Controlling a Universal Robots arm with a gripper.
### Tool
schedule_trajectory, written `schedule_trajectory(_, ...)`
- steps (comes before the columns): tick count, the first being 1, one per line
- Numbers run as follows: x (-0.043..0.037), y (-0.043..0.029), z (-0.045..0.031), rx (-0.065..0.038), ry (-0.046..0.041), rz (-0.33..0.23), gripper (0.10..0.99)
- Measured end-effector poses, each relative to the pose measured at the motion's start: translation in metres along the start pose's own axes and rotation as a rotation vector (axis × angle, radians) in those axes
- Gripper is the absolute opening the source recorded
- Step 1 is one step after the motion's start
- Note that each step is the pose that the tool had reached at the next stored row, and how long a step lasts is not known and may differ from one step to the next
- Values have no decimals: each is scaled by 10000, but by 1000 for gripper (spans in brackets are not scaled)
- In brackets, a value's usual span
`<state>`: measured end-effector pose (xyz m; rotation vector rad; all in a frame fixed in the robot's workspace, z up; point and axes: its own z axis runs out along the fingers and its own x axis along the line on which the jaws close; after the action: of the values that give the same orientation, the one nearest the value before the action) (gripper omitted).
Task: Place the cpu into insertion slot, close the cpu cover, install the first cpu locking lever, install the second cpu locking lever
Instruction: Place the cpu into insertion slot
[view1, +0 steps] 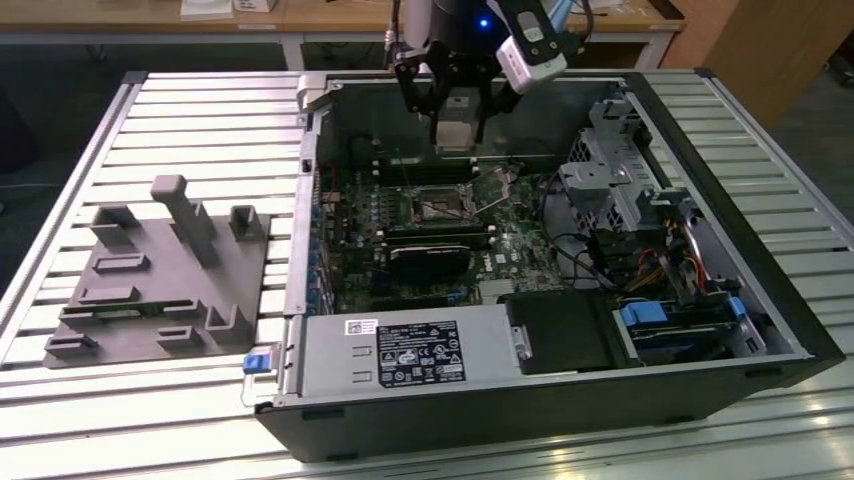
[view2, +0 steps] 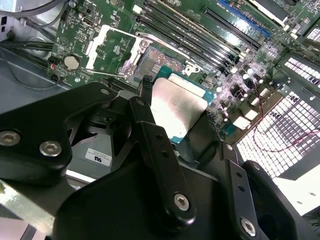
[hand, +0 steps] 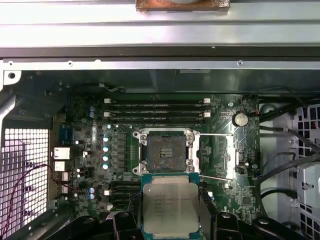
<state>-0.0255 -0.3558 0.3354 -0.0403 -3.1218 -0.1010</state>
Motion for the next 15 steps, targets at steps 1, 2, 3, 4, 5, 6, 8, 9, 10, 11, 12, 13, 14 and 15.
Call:
schedule_trajectory(1,0,0,5,4,0,0,541)
schedule_trajectory(2,0,-1,9,7,0,0,541)
schedule_trajectory(3,0,-1,14,11,0,0,541)
schedule_trajectory(4,0,-1,18,14,0,1,541)
schedule_trajectory(5,0,-1,23,17,-1,1,541)
schedule_trajectory(6,-1,-2,27,19,-1,0,541)
schedule_trajectory(8,-1,-2,36,26,-1,1,541)
schedule_trajectory(9,-1,-3,40,30,-1,1,541)
schedule_trajectory(10,-1,-3,45,33,-1,1,541)
schedule_trajectory(11,-1,-3,49,36,-1,1,541)
schedule_trajectory(12,-1,-3,53,39,-1,1,541)
schedule_trajectory(13,-1,-4,57,43,-1,1,541)
schedule_trajectory(14,-1,-4,61,45,-1,1,541)
schedule_trajectory(15,-1,-4,65,48,-1,1,541)
